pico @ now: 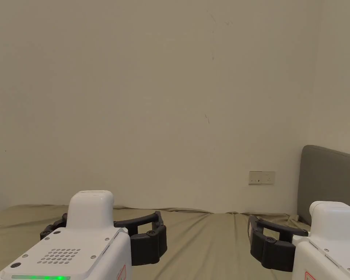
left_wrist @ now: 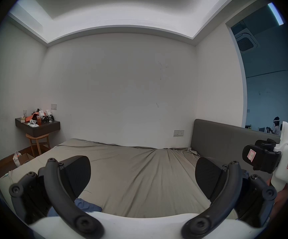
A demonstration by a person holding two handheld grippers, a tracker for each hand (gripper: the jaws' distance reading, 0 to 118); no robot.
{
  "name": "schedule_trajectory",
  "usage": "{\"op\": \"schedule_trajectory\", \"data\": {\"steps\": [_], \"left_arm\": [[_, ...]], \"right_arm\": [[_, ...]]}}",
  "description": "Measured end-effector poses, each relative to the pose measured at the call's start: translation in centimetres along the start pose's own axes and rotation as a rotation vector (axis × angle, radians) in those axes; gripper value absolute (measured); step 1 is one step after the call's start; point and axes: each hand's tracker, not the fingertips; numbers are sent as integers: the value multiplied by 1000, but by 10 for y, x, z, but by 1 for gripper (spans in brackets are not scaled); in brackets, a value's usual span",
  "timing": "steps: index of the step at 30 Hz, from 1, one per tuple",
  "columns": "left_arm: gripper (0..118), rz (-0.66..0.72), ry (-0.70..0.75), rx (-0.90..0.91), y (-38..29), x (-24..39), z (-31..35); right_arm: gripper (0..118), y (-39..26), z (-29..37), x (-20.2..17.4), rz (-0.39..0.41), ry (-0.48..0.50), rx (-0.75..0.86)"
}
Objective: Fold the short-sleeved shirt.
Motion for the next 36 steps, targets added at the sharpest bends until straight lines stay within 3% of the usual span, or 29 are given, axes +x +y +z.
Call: {"op": "schedule_trajectory", "data": {"steps": [36], "left_arm": [[118, -13, -5, -4, 6, 1, 6]], "right_arm": [[118, 6, 7, -2, 9, -14, 9]]}}
